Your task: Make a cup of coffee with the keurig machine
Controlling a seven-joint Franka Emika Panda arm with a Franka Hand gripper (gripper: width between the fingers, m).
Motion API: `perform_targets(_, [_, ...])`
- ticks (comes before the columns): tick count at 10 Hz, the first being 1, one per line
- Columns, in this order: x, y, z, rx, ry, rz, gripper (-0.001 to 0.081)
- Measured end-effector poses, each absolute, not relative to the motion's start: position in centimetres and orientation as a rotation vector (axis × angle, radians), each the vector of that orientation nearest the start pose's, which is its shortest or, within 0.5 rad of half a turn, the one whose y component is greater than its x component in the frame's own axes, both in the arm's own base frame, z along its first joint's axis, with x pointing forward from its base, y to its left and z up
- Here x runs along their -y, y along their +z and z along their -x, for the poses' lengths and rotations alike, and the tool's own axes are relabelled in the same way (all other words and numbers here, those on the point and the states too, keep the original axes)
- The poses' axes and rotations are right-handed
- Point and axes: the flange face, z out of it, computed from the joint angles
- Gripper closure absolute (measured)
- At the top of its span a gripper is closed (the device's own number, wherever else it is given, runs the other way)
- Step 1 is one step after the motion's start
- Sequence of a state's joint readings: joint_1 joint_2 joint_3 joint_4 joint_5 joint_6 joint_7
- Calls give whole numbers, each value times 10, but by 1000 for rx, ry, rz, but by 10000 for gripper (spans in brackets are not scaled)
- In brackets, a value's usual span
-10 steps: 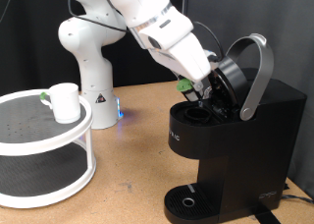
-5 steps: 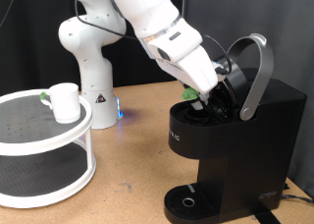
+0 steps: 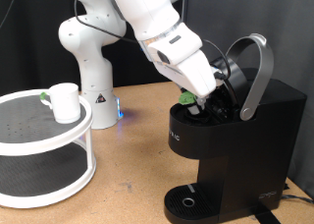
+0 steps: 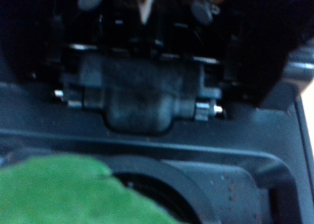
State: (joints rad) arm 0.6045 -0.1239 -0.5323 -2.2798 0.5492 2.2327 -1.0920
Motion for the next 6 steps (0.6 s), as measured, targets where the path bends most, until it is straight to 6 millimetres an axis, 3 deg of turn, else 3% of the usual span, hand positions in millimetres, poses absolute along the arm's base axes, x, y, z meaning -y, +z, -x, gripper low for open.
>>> perform_targets(6, [-55, 397, -506, 1102, -363, 2483, 338])
